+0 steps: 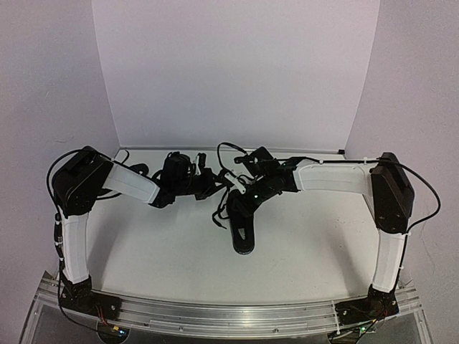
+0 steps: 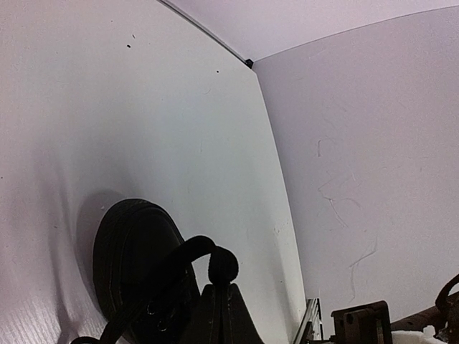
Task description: Tie the shoes
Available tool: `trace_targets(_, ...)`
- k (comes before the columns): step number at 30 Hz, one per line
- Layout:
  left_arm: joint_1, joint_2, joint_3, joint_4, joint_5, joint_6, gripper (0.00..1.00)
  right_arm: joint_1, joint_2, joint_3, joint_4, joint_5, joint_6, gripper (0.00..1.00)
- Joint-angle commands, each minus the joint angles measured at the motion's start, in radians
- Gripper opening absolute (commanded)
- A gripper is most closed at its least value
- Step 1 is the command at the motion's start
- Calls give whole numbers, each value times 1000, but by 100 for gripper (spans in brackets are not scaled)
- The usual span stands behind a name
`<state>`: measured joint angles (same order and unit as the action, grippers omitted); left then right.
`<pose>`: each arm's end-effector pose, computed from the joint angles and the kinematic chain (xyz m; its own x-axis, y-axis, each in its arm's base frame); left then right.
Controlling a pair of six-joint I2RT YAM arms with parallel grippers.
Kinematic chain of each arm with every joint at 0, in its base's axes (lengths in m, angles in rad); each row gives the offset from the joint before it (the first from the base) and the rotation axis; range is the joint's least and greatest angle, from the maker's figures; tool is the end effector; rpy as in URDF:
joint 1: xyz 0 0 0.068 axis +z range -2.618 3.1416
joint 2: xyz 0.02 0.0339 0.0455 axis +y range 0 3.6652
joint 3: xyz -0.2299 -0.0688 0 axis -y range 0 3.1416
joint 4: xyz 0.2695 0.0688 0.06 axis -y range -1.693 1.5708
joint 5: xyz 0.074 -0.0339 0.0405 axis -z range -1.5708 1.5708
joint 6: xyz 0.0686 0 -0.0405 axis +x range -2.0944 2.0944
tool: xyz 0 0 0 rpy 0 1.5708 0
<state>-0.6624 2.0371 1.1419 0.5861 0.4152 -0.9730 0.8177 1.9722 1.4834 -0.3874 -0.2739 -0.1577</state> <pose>0.3528 -0.3103 0.1045 -0.8506 -0.2958 -0.4347 0.2890 0.4277 -0.8565 0.3049 0.3524 0.1440 -0.3900 -0.6372 -0.6648 -0.8931 0.4375 0.1047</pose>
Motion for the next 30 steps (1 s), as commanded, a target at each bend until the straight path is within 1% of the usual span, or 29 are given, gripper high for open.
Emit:
trace_targets(1,-9,10,-22,11,20,4,0,-1,-50,3,21,40,-2,0)
trace_targets(6,-27,-1,-57,-13,94,26,0,-13,-56,8,32,53,18,0)
trace_targets(13,-68,-12,-75,8,218,20,0,-28,-60,3,36,64,38,0)
trace_targets(19,-106,-7,-65,4,260,15,0,-40,-79,-8,42,62,46,0)
trace_targets(26,-121,-26,-106,77,297,-13,0,-53,-79,-11,41,74,65,0)
trace_targets(29,-123,-34,-118,96,320,-17,0,-55,-75,-12,41,68,71,2)
trace_targets(30,-123,-33,-122,105,322,-22,0,-55,-75,-12,40,63,77,5)
